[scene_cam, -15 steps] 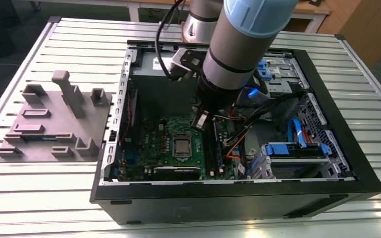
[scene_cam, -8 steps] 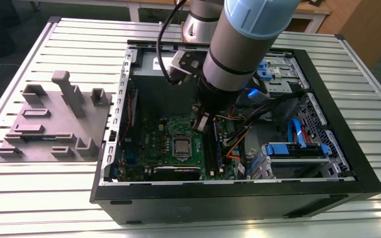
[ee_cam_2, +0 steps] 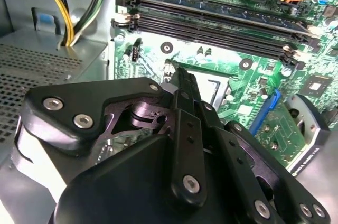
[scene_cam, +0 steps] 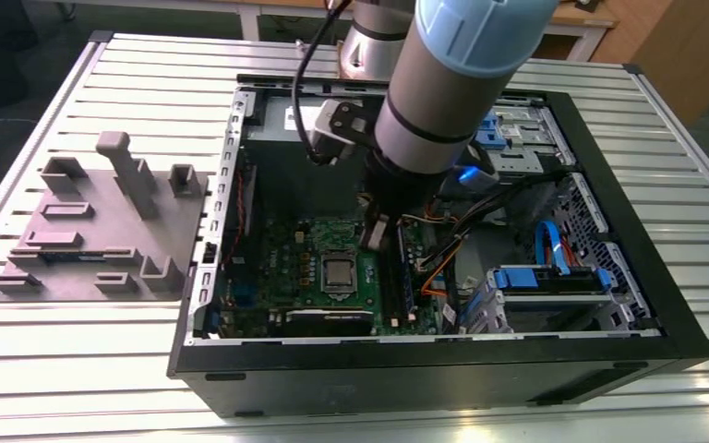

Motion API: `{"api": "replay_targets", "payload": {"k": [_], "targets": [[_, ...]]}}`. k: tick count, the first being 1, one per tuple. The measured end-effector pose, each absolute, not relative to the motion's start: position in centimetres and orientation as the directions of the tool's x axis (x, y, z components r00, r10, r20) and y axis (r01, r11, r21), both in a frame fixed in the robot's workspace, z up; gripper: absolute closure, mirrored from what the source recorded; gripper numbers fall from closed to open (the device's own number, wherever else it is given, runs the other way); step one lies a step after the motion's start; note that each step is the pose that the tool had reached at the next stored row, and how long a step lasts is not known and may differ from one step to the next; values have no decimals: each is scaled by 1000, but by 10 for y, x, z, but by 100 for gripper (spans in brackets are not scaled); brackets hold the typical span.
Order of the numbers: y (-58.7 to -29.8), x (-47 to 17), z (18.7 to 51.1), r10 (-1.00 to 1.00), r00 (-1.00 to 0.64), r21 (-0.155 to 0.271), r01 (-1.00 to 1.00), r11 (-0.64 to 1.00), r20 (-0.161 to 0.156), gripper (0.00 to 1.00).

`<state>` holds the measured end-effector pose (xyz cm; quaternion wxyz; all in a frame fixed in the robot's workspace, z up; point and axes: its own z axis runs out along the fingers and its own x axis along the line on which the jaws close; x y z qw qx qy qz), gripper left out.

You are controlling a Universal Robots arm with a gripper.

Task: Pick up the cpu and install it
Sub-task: 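Install the first cpu locking lever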

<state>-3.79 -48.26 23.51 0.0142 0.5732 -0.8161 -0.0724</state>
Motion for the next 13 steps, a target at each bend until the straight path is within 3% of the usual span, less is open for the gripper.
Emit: {"api": "replay_targets", "payload": {"k": [13], "targets": [[-486, -38, 233, -962, -268, 131, -957, 259, -49, 89]]}}
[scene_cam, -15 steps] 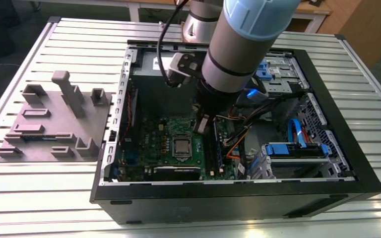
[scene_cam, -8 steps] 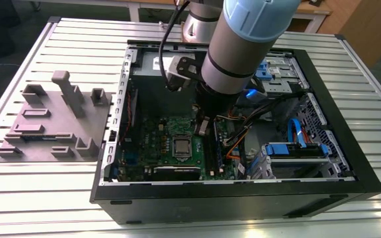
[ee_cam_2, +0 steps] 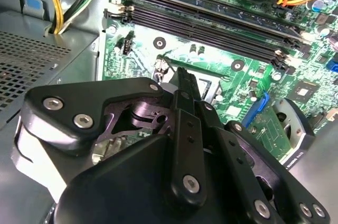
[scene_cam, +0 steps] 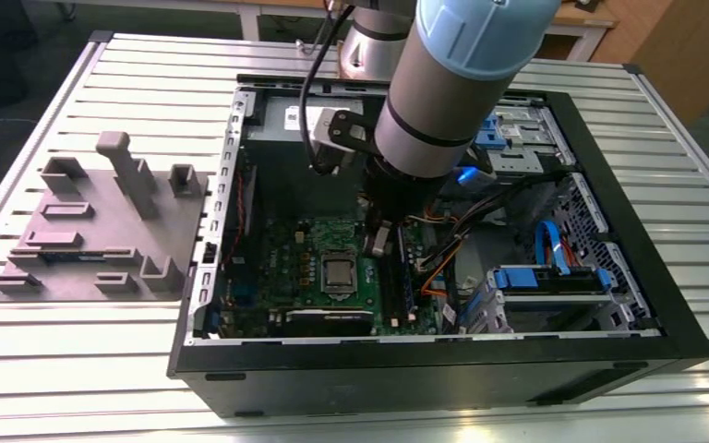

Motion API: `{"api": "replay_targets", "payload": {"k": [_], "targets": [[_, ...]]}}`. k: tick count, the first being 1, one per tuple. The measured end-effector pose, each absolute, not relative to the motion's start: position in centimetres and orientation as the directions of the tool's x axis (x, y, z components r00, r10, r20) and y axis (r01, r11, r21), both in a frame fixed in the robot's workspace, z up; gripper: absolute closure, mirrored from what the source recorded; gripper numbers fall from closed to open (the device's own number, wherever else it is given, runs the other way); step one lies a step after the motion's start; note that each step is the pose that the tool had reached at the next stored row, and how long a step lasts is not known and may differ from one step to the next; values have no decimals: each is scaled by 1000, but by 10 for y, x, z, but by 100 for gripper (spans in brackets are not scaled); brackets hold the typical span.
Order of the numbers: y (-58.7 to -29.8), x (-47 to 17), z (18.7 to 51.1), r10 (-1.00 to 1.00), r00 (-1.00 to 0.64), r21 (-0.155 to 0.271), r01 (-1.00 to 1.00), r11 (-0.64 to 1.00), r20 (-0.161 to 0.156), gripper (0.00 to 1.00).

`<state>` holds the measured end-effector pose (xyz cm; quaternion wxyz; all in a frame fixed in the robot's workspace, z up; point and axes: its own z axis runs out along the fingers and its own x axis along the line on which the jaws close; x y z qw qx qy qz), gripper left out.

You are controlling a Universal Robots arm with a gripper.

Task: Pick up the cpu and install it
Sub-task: 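Install the first cpu locking lever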

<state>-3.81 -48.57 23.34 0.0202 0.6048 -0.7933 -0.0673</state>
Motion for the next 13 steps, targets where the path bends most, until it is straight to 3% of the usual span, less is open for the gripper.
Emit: {"api": "replay_targets", "payload": {"k": [13], "targets": [[-493, -39, 230, -979, -197, 129, -973, 190, -44, 89]]}}
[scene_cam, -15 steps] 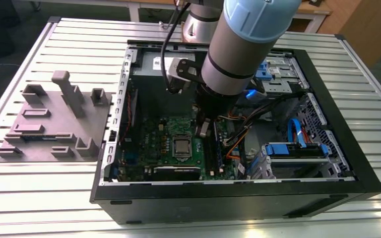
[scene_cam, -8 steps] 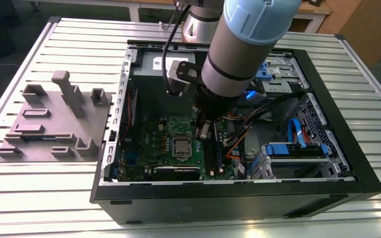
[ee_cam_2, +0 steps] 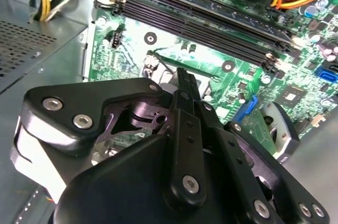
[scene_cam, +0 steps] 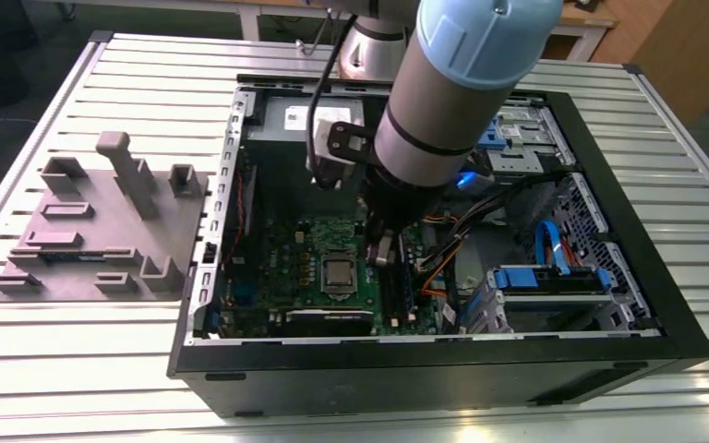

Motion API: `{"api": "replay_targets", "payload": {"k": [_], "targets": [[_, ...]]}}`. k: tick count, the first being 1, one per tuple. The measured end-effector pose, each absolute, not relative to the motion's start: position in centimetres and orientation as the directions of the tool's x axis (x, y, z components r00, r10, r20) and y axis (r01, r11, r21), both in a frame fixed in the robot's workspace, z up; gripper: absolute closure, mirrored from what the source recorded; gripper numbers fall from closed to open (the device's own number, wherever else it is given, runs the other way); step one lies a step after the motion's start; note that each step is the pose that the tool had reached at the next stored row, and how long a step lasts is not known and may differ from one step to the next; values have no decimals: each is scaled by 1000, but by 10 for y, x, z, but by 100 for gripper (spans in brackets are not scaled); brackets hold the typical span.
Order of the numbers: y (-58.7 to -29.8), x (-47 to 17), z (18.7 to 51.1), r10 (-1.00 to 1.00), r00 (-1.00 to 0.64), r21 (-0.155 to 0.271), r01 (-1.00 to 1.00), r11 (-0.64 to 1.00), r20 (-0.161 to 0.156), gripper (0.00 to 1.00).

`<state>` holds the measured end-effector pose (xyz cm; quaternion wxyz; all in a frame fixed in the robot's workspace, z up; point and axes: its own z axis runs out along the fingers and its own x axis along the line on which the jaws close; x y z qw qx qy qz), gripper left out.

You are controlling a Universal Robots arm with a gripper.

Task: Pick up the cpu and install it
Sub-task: 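Install the first cpu locking lever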

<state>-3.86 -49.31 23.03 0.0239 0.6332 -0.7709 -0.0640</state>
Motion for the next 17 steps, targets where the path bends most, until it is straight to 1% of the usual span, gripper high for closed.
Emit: {"api": "replay_targets", "payload": {"k": [3, 8, 17], "targets": [[-494, -38, 229, -981, -187, 128, -975, 181, -40, 89], [-495, -38, 226, -989, -145, 128, -982, 139, -40, 89], [-500, -39, 221, -992, -120, 128, -985, 114, -40, 89]]}}
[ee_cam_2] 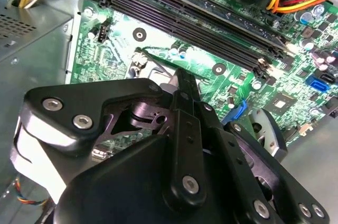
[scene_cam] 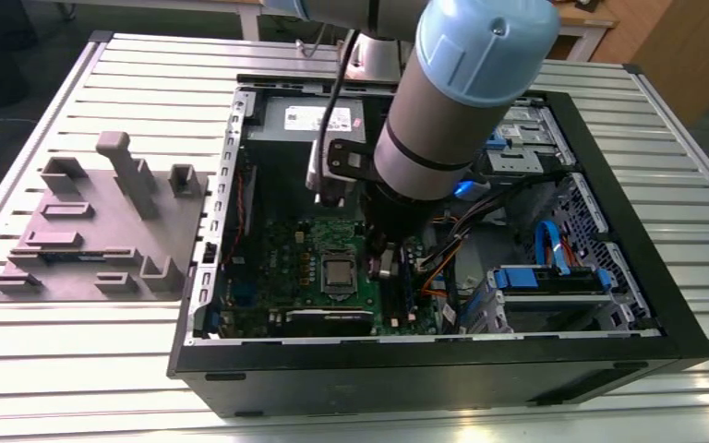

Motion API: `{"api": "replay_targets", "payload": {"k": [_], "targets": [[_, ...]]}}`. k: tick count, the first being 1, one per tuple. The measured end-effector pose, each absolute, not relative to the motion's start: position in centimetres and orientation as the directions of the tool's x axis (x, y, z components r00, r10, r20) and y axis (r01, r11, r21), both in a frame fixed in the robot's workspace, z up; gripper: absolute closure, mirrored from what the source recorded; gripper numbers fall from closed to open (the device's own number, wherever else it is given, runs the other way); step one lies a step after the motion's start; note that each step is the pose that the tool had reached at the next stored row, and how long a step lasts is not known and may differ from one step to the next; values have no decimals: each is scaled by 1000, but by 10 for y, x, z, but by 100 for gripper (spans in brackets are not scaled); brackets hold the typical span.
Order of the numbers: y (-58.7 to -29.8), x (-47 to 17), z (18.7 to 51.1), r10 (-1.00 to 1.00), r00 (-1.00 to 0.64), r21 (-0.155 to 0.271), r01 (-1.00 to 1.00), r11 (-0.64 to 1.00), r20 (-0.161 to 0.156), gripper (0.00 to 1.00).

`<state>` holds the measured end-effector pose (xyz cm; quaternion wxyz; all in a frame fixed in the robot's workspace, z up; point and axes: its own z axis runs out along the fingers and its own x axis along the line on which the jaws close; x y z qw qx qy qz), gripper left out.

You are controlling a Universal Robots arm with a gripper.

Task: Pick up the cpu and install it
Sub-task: 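Install the first cpu locking lever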

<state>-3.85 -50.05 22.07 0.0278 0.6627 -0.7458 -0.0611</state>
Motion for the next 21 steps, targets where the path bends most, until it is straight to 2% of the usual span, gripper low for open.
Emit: {"api": "replay_targets", "payload": {"k": [21], "targets": [[-509, -39, 202, -999, -10, 128, -992, 5, -40, 89]]}}
